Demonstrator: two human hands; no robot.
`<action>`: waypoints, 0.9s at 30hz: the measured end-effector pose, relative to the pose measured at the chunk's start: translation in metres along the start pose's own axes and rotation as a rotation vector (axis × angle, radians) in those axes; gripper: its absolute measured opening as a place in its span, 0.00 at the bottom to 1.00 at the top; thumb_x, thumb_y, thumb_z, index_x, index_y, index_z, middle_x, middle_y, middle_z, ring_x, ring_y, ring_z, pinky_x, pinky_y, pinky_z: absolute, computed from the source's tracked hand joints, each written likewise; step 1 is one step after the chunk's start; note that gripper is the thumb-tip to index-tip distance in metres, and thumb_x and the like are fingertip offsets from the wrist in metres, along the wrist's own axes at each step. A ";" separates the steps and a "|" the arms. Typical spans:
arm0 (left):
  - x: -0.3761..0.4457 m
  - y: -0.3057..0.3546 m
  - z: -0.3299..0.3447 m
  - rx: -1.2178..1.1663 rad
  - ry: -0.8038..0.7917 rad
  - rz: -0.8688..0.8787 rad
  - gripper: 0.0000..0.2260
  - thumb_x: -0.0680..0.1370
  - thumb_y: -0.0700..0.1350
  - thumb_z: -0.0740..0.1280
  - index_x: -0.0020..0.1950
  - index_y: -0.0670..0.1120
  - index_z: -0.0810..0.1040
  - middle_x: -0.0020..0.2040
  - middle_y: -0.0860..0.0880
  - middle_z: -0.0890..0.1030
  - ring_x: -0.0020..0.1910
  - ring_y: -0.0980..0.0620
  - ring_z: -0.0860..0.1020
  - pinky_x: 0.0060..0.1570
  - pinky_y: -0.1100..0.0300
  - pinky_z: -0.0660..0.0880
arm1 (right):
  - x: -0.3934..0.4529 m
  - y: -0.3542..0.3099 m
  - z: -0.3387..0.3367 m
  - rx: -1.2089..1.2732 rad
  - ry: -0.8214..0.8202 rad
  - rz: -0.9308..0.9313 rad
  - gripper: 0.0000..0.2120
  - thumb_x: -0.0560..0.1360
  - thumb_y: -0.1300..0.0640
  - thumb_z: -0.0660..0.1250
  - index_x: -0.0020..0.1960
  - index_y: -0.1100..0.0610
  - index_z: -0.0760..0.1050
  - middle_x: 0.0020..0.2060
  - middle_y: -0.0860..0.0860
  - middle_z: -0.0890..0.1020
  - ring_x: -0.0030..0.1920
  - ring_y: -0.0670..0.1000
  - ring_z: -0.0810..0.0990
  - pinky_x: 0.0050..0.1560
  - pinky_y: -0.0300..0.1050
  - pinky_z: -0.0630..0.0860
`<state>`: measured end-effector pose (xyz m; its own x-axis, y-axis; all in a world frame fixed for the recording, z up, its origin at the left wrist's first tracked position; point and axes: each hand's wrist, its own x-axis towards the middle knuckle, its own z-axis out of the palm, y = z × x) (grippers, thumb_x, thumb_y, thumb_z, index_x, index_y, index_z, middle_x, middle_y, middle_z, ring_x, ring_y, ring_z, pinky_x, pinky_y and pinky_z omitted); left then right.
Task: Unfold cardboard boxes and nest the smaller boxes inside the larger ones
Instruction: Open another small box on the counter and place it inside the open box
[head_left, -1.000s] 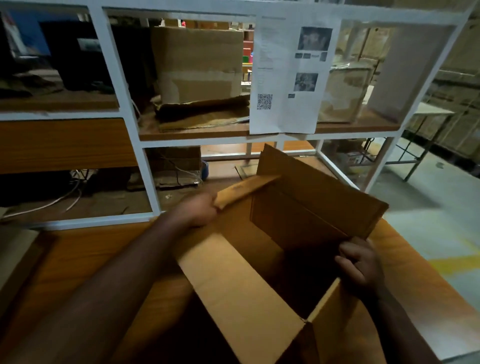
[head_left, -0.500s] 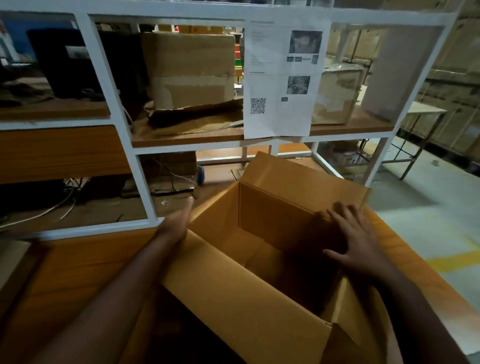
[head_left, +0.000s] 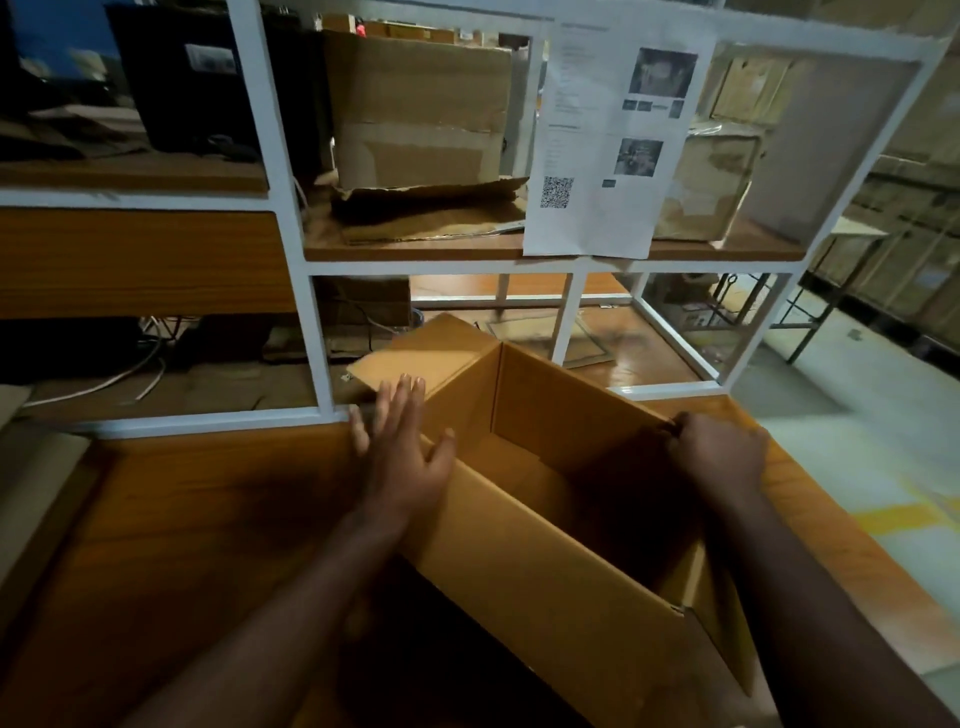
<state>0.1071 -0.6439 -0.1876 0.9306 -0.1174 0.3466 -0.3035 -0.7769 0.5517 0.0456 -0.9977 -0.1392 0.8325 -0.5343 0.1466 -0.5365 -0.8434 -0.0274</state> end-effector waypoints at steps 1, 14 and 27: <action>-0.016 0.003 0.002 -0.016 -0.054 -0.017 0.38 0.82 0.63 0.59 0.85 0.53 0.43 0.84 0.54 0.40 0.83 0.51 0.38 0.76 0.51 0.28 | -0.008 -0.006 -0.001 -0.055 0.024 0.015 0.11 0.81 0.45 0.66 0.52 0.50 0.82 0.48 0.53 0.86 0.54 0.58 0.83 0.63 0.54 0.69; -0.076 -0.030 -0.074 -0.502 -0.386 -0.688 0.21 0.79 0.53 0.68 0.71 0.52 0.74 0.61 0.49 0.81 0.56 0.49 0.80 0.55 0.52 0.77 | -0.077 -0.097 -0.021 0.183 -0.574 -0.305 0.14 0.85 0.49 0.64 0.69 0.50 0.73 0.56 0.51 0.82 0.55 0.51 0.82 0.60 0.54 0.81; -0.165 -0.018 -0.255 -0.165 0.259 -0.654 0.13 0.82 0.42 0.66 0.64 0.55 0.78 0.45 0.56 0.78 0.43 0.59 0.77 0.41 0.56 0.77 | -0.208 -0.168 -0.045 1.009 -0.505 -0.796 0.30 0.80 0.59 0.70 0.74 0.37 0.64 0.52 0.30 0.75 0.51 0.40 0.79 0.52 0.51 0.81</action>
<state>-0.0926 -0.4525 -0.0613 0.8603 0.5058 0.0638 0.2532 -0.5324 0.8077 -0.0439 -0.7420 -0.1203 0.9404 0.3264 0.0955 0.2539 -0.4871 -0.8356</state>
